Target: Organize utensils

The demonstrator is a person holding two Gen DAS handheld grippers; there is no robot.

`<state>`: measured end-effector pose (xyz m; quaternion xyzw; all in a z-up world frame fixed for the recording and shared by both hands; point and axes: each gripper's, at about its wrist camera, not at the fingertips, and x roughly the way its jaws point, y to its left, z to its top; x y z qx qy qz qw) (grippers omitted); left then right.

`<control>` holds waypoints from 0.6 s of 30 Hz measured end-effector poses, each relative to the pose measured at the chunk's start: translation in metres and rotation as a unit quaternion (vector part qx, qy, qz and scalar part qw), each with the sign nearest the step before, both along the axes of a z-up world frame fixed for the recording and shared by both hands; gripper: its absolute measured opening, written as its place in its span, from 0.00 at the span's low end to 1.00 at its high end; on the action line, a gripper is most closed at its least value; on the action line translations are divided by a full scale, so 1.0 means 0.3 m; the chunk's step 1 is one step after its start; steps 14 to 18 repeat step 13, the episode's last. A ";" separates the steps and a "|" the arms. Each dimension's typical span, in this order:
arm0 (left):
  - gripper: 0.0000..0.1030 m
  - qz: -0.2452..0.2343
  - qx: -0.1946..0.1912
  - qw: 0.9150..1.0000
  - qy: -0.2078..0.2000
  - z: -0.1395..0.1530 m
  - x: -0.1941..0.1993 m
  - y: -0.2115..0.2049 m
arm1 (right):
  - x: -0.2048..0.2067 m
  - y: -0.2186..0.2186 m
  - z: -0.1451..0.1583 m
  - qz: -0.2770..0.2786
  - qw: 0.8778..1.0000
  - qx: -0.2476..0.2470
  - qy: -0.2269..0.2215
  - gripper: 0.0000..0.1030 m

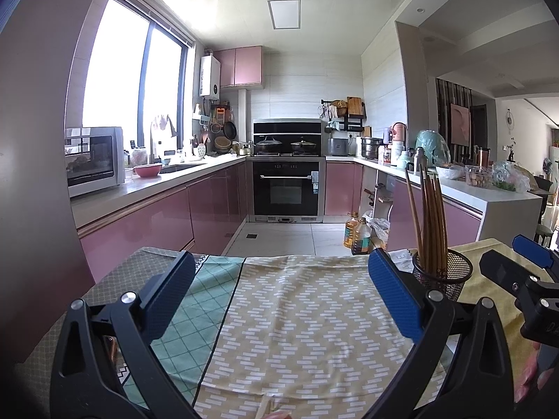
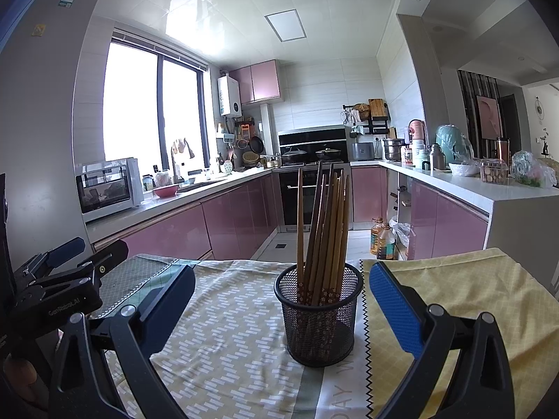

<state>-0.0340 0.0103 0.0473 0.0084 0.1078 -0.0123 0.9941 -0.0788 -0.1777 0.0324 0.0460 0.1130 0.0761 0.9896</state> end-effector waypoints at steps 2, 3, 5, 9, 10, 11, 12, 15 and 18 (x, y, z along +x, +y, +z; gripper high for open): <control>0.95 0.000 0.004 1.000 -0.001 -0.001 0.000 -0.004 | 0.000 -0.006 -0.001 -0.003 1.000 -0.001 0.001 0.94; 0.95 -0.001 0.005 1.000 -0.001 -0.002 -0.001 -0.006 | 0.001 -0.010 -0.002 -0.005 1.000 -0.002 0.002 0.94; 0.95 -0.003 0.007 1.000 0.003 -0.005 0.006 -0.010 | 0.003 -0.023 -0.009 -0.012 1.000 -0.007 0.007 0.94; 0.95 0.002 0.000 0.999 0.033 -0.019 0.038 0.007 | 0.030 -0.109 -0.040 -0.038 0.998 -0.016 0.048 0.94; 0.95 0.004 0.001 0.999 0.044 -0.025 0.052 0.016 | 0.046 -0.145 -0.057 -0.055 0.996 -0.021 0.069 0.94; 0.95 0.006 0.002 0.998 0.059 -0.033 0.071 0.028 | 0.071 -0.193 -0.079 -0.079 0.991 -0.029 0.101 0.94; 0.95 0.005 0.000 0.997 0.075 -0.044 0.092 0.043 | 0.099 -0.246 -0.105 -0.099 0.985 -0.033 0.135 0.94; 0.95 0.006 -0.002 0.995 0.095 -0.058 0.118 0.060 | 0.129 -0.308 -0.134 -0.118 0.977 -0.034 0.174 0.94; 0.95 0.006 -0.002 0.995 0.095 -0.058 0.118 0.060 | 0.129 -0.308 -0.134 -0.118 0.977 -0.034 0.174 0.94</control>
